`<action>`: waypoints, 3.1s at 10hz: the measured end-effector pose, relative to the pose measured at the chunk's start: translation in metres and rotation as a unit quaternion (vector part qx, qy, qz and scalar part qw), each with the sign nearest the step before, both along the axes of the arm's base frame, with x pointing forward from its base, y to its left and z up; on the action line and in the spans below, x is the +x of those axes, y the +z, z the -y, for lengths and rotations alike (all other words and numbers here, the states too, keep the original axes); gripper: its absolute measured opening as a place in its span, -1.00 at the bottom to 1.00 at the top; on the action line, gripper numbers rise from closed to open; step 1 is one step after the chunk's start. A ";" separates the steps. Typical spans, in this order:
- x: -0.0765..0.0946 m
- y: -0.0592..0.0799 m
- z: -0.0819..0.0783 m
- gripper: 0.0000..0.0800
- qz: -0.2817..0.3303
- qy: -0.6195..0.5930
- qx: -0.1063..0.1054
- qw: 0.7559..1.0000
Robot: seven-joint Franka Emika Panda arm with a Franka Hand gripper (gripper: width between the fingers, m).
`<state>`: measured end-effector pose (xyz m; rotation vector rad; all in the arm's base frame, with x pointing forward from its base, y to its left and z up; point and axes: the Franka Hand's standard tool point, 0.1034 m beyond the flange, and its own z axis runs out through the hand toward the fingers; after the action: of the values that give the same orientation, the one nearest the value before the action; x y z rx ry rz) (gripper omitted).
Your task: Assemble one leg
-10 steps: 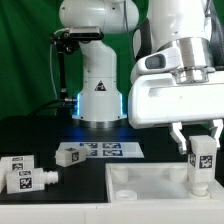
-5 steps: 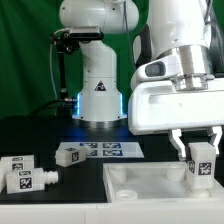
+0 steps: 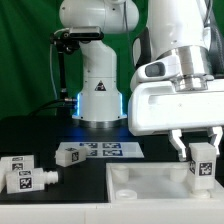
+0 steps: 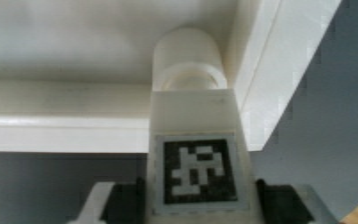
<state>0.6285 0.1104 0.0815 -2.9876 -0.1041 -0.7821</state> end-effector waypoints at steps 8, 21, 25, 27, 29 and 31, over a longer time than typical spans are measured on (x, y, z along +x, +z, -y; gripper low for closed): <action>0.020 0.015 0.006 0.62 -0.204 -0.005 -0.005 0.979; 0.009 -0.002 -0.002 -0.29 -0.275 -0.055 0.003 0.960; 0.001 -0.003 -0.006 -0.29 -0.243 -0.268 0.069 0.930; 0.007 -0.002 -0.003 -0.29 -0.251 -0.394 0.132 0.874; 0.007 -0.002 -0.003 -0.29 -0.251 -0.451 0.152 0.843; 0.007 -0.002 -0.003 -0.29 -0.249 -0.498 0.166 0.814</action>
Offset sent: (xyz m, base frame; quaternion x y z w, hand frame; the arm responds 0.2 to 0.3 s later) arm 0.0170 -0.0061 0.0117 -0.0020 -0.0659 0.0222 0.9976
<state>0.6355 0.1133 0.0795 -2.6043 1.5185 0.0487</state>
